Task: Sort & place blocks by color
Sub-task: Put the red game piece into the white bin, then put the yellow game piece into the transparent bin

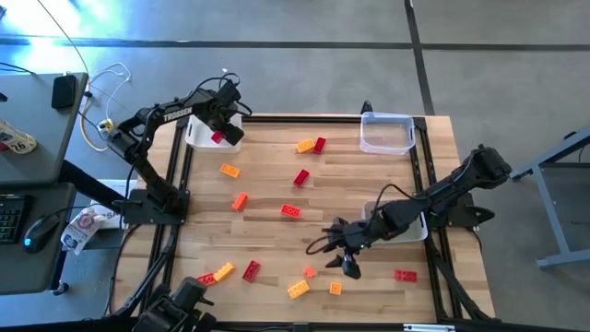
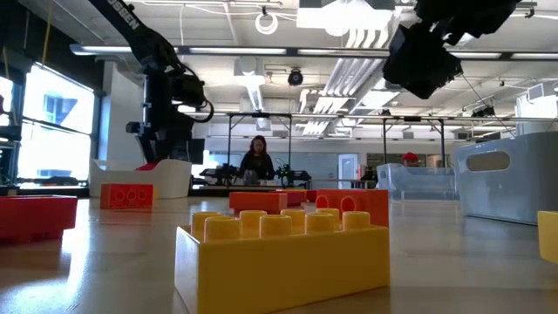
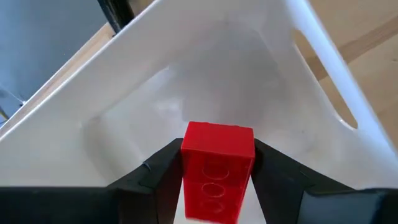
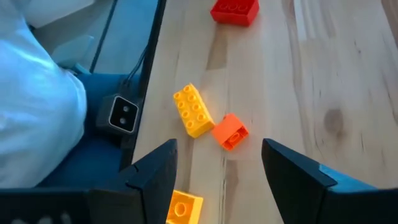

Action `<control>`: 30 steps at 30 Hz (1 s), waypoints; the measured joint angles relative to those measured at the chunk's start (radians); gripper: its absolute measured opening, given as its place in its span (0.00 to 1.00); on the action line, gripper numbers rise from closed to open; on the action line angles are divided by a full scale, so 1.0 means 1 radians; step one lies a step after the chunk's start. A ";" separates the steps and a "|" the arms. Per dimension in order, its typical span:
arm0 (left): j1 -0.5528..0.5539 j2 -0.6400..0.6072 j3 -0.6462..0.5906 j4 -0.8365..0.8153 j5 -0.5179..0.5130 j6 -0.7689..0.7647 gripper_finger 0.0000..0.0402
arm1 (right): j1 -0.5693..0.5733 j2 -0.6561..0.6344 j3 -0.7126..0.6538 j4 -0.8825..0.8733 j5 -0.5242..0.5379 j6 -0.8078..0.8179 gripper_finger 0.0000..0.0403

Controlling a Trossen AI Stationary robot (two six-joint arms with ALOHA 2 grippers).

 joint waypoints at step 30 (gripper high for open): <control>-0.114 0.000 0.227 -0.284 0.109 -0.081 0.56 | 0.148 -0.001 0.193 -0.333 0.208 0.165 0.55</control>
